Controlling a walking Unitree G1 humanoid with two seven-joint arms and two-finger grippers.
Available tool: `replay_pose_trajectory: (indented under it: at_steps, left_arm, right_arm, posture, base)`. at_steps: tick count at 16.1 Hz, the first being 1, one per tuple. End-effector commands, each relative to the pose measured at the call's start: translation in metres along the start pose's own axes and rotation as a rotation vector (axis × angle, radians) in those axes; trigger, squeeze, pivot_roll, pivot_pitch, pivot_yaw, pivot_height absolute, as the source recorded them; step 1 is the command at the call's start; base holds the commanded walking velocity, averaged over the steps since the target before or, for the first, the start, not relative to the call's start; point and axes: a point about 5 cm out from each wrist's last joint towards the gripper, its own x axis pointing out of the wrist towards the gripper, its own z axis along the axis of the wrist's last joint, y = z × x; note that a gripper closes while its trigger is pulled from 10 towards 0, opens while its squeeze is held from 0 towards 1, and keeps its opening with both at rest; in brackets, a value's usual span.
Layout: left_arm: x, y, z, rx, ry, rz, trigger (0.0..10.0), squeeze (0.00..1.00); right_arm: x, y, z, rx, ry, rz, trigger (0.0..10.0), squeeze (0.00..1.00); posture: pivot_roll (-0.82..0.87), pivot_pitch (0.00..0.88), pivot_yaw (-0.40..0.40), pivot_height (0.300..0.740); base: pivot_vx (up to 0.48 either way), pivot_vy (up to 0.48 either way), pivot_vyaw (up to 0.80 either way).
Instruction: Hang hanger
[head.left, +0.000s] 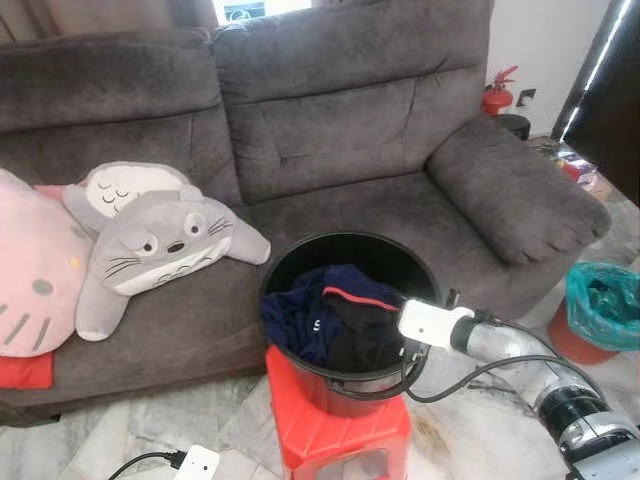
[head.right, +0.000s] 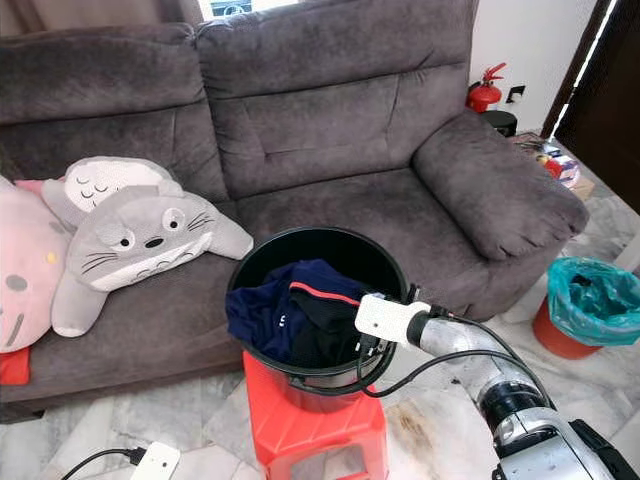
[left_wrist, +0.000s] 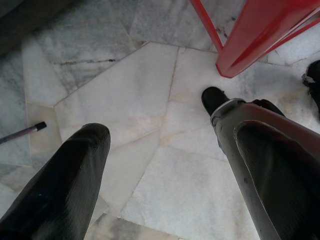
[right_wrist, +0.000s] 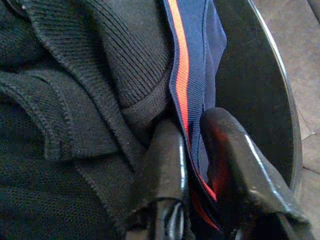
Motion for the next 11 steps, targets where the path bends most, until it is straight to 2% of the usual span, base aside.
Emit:
replay_pose_trajectory:
  at_steps: [1,3,8,11]
  left_arm:
    - [-0.001,0.006,-0.004,0.002,0.014,0.019,10.0,0.0]
    - [-0.001,0.006,-0.004,0.003,0.013,0.021,10.0,0.0]
    - [-0.001,0.007,-0.004,0.009,0.012,0.023,10.0,0.0]
    - [-0.001,0.007,-0.003,0.013,0.01,0.025,10.0,0.0]
  right_arm:
    - [0.001,-0.006,0.001,-0.011,0.013,-0.013,0.0,0.0]
    - [0.001,-0.008,-0.001,-0.01,0.028,-0.038,0.0,0.0]
    - [0.002,-0.024,0.0,0.039,0.061,-0.197,0.0,0.0]
    - [-0.001,-0.048,0.01,0.079,0.038,-0.394,0.0,0.0]
  posture:
    - [-0.25,0.0,0.091,0.74]
    - [-0.25,0.0,0.093,0.74]
    - [-0.25,0.0,0.1,0.74]
    - [-0.26,0.0,0.103,0.74]
  base:
    - [0.0,0.0,0.0]
    - [0.0,0.0,0.0]
    - [0.0,0.0,0.0]
    - [0.0,0.0,0.0]
